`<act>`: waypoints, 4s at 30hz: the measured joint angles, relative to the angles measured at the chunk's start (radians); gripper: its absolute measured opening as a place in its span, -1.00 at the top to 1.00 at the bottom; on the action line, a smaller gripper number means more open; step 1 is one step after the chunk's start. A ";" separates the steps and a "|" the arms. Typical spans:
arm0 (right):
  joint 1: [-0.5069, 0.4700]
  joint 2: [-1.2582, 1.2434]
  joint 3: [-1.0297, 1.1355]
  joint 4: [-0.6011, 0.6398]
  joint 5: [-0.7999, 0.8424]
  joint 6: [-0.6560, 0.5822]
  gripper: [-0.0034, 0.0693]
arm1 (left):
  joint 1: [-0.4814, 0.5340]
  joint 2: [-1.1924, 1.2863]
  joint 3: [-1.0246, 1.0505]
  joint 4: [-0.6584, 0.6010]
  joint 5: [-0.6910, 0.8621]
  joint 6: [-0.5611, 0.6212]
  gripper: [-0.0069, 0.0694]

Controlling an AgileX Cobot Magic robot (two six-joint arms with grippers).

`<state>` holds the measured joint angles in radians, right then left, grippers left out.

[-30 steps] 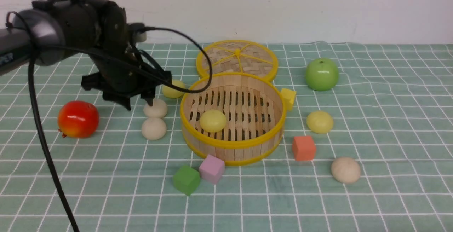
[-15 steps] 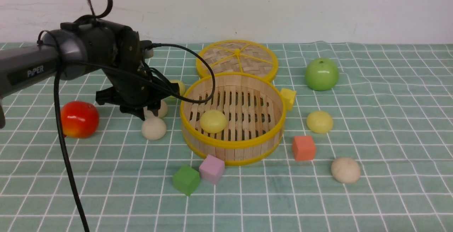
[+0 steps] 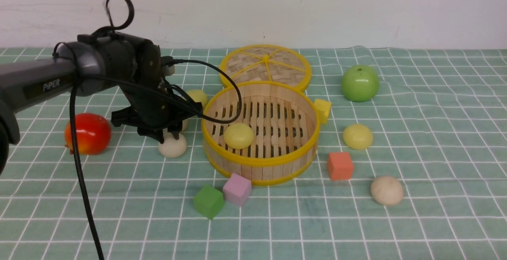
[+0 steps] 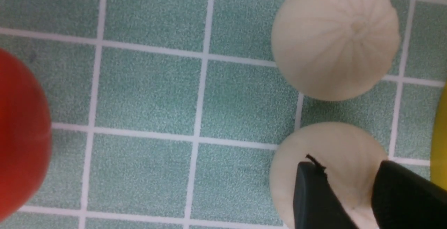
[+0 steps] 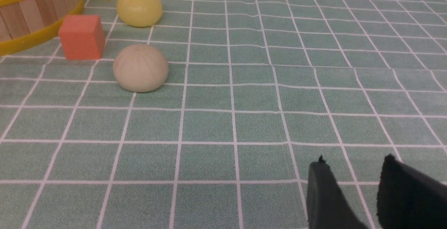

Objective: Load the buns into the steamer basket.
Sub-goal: Use the left arm to grab a steamed stuffed bun, then use the left arm to put the steamed stuffed bun into the steamer, then use the left arm to grab a steamed stuffed bun

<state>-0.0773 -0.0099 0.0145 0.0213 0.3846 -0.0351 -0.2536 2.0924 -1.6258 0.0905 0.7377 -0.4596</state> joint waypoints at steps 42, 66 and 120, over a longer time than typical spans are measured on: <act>0.000 0.000 0.000 0.000 0.000 0.000 0.25 | -0.001 -0.089 -0.011 -0.028 0.045 0.049 0.85; 0.000 0.000 0.000 0.000 0.000 0.000 0.25 | -0.262 0.009 -0.279 -0.180 0.094 0.137 0.83; 0.000 0.000 0.000 0.000 0.000 0.000 0.25 | 0.043 0.010 -0.309 0.031 0.212 0.166 0.02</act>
<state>-0.0773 -0.0099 0.0145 0.0213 0.3846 -0.0351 -0.2109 2.1020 -1.9351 0.1212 0.9496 -0.2935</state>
